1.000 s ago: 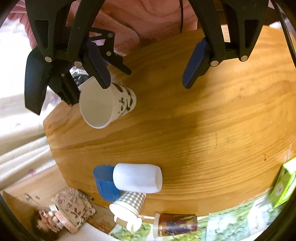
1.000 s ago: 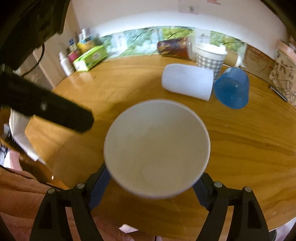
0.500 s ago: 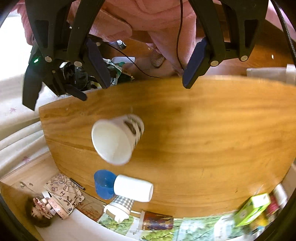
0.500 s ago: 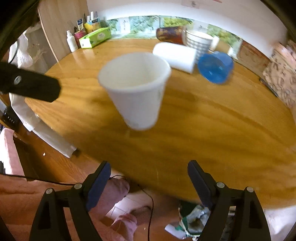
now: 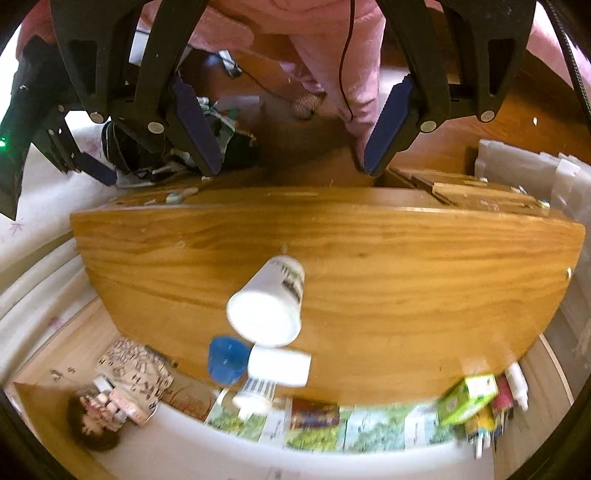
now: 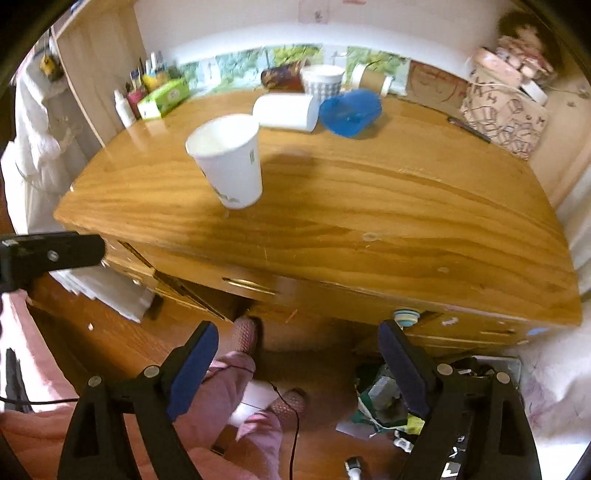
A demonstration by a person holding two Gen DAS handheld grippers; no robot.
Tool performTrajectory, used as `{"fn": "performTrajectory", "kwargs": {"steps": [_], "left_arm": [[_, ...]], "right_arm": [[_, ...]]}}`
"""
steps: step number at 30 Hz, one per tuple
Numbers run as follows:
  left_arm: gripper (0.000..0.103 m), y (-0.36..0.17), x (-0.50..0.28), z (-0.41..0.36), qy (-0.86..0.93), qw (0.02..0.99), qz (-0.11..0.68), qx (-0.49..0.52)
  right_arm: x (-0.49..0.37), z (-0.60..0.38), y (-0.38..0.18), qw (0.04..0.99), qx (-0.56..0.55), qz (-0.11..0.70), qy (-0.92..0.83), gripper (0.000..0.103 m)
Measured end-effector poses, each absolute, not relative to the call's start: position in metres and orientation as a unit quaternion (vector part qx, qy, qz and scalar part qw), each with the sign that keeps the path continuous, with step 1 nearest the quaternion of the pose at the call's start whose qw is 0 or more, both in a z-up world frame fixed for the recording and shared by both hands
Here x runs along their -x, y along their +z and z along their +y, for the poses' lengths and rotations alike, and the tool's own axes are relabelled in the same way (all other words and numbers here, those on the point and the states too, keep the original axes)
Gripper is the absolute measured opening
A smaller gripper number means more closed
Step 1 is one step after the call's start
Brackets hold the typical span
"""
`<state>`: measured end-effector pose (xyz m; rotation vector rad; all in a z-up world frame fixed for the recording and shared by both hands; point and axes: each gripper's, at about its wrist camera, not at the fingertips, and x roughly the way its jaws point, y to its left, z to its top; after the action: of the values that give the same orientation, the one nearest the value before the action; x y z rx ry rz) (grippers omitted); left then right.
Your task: Flip cup upright
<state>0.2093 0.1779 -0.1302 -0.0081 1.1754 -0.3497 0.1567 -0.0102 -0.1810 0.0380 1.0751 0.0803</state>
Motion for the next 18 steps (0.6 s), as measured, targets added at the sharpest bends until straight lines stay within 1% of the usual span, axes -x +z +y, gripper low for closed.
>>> {"fn": "performTrajectory", "kwargs": {"steps": [5,11,18], "left_arm": [[0.083,-0.098,-0.207,0.167,-0.18,0.836,0.518,0.002],[0.083,-0.059,-0.195,0.161,-0.189,0.866,0.463,-0.026],[0.083,-0.03,-0.173,0.169,-0.147,0.903,0.401,-0.046]], "right_arm": [[-0.145,-0.016,-0.153,0.86,-0.033,0.509,0.016,0.089],[-0.132,-0.021,-0.108,0.877,-0.074,0.475,-0.011,0.089],[-0.118,-0.023,-0.063,0.894,-0.105,0.435,-0.034,0.089]]}}
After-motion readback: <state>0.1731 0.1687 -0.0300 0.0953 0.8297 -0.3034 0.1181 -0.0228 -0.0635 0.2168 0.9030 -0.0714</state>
